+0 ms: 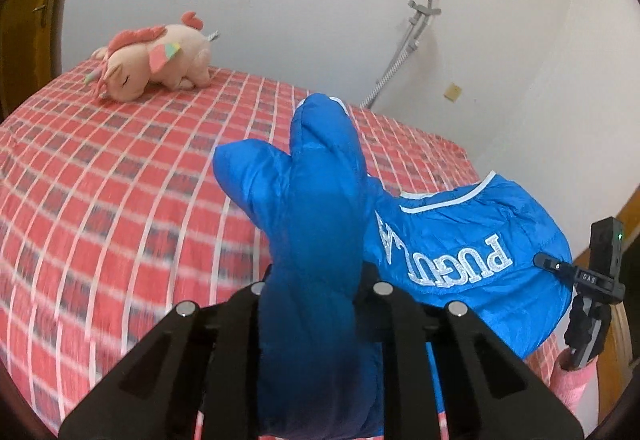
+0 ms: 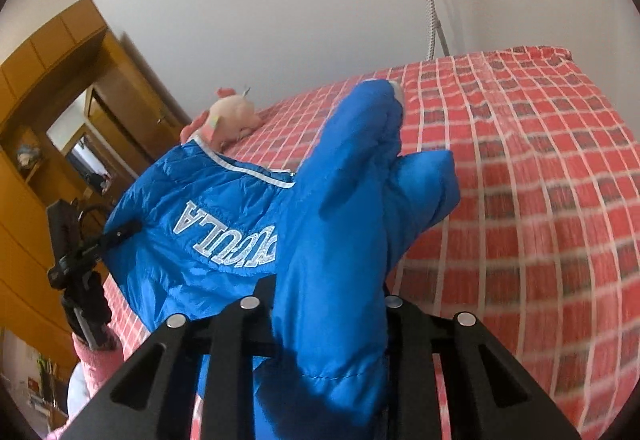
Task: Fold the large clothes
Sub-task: 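Lift the folded edge with both tools and fold it over the PUMA lettering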
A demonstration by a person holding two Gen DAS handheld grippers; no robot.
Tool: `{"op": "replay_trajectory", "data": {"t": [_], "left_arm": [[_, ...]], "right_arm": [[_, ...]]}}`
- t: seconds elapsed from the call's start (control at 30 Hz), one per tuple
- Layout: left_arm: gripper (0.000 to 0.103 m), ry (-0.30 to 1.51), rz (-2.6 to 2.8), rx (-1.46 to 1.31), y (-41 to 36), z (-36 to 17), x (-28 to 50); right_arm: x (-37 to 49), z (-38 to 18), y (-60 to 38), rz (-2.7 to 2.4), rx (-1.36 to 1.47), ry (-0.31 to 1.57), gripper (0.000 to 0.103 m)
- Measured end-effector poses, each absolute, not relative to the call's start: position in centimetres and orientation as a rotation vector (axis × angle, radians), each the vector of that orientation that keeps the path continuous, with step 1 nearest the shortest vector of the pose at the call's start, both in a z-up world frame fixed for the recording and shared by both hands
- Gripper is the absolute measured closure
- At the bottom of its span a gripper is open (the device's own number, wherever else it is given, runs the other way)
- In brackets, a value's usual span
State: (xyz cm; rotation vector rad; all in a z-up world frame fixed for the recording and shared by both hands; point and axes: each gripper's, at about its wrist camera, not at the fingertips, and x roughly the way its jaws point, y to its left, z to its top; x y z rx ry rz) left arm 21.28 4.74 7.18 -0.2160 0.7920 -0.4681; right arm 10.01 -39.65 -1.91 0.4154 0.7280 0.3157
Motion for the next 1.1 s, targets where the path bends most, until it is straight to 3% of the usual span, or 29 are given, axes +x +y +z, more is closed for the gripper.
{"op": "replay_trajectory", "data": {"t": [0.37, 0.63, 1.0, 1.1], "left_arm": [[0.084, 0.826, -0.426, -0.137, 7.1, 0.9, 14.1], [0.067, 0.883, -0.401, -0.166, 8.2, -4.5, 14.5], [0.063, 0.855, -0.366, -0.167, 8.0, -4.9, 14.2], [0.057, 0.875, -0.344, -0.185, 8.4, -3.9, 13.8]], "right_arm": [[4.1, -7.7, -38.3, 0.281, 0.417, 0.808, 0.077], [5.1, -13.3, -39.2, 0.248, 0.471, 0.875, 0.067], [4.3, -14.1, -39.2, 0.207, 0.477, 0.836, 0.059], [2.9, -12.9, -38.7, 0.150, 0.421, 0.824, 0.054]]}}
